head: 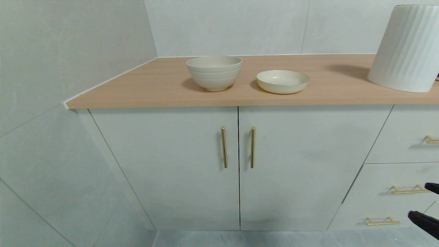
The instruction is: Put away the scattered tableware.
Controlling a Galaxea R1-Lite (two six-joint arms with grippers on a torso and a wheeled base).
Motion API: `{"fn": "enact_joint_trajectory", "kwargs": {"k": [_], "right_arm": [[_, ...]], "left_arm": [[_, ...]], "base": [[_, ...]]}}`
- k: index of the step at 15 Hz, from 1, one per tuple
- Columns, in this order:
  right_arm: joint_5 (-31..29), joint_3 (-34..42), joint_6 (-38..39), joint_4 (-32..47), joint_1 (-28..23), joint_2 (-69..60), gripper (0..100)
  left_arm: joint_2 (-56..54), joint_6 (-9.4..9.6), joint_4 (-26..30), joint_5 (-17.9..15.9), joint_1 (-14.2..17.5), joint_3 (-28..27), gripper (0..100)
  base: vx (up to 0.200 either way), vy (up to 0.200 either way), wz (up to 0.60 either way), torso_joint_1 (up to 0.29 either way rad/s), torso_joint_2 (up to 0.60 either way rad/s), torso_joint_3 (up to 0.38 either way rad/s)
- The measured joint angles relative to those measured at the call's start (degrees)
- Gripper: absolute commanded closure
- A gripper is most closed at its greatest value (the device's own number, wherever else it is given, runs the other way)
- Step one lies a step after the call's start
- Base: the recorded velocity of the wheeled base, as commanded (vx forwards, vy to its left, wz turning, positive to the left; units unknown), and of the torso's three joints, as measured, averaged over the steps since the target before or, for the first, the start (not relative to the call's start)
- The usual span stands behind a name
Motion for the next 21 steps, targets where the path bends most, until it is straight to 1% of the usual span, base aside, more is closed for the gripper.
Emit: {"fn": "enact_joint_trajectory", "kwargs": {"k": [3,5,9,13,15,21], "right_arm": [[-0.22,-2.10,0.13,-9.23,5.05,13.95,0],[-0.85,-4.94,0.20,-13.60,8.55,21.99,0],[-1.61,-12.21,0.82,-14.86,12.57,34.91,0],[-1.67,-19.48,5.56,-15.23,15.76,44.29,0],[-1.72,-22.03,6.49,-15.47,17.12,47.85,0],[-2.65,-28.09,6.66,-22.26,19.07,57.19,0]], "left_arm": [[0.00,0.00,-0.02,0.02,0.00,0.00,0],[0.00,0.00,0.00,0.00,0.00,0.00,0],[0.00,0.00,0.00,0.00,0.00,0.00,0],[0.00,0.00,0.00,0.02,0.00,0.00,0],[0.00,0.00,0.00,0.00,0.00,0.00,0],[0.00,0.00,0.00,0.00,0.00,0.00,0]], "base": [[0.000,0.000,0.00,0.000,0.00,0.000],[0.000,0.000,0.00,0.000,0.00,0.000],[0.000,0.000,0.00,0.000,0.00,0.000],[0.000,0.000,0.00,0.000,0.00,0.000],[0.000,0.000,0.00,0.000,0.00,0.000],[0.000,0.000,0.00,0.000,0.00,0.000]]}}
